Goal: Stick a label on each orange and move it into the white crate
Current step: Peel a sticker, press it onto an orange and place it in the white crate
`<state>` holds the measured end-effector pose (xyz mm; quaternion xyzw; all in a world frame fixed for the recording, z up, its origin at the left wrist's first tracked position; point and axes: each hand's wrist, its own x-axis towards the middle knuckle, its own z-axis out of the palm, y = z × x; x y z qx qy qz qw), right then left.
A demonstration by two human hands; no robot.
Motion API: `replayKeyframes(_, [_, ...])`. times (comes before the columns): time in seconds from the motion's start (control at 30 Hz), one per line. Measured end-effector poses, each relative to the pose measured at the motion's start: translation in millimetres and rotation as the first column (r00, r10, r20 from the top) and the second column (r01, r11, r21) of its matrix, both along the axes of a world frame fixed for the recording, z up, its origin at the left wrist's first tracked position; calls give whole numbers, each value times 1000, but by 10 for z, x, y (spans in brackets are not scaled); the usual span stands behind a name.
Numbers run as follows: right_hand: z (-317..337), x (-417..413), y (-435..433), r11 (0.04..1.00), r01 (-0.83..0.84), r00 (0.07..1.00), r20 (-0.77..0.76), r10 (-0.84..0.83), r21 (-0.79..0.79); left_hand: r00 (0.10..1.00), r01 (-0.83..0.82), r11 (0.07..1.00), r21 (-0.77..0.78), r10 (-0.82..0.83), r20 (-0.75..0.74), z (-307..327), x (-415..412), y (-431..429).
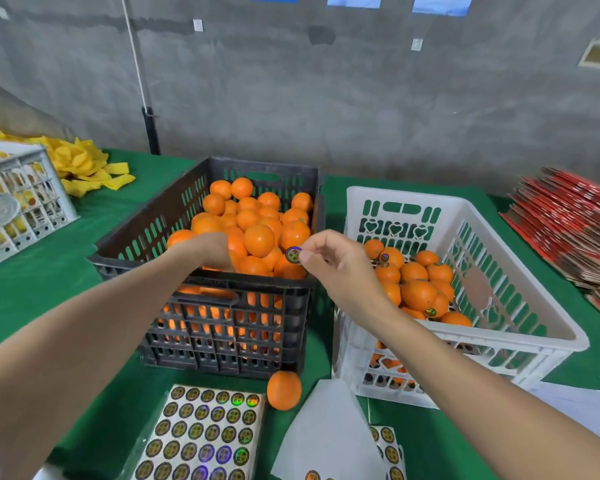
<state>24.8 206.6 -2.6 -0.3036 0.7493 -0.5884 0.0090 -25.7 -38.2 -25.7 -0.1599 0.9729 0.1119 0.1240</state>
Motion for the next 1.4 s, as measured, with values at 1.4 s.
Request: replayKeyframes(1.4, [243,-24,680,959,229,943,-282,-176,168,984,146,120,982,84,-156,360,603,1357])
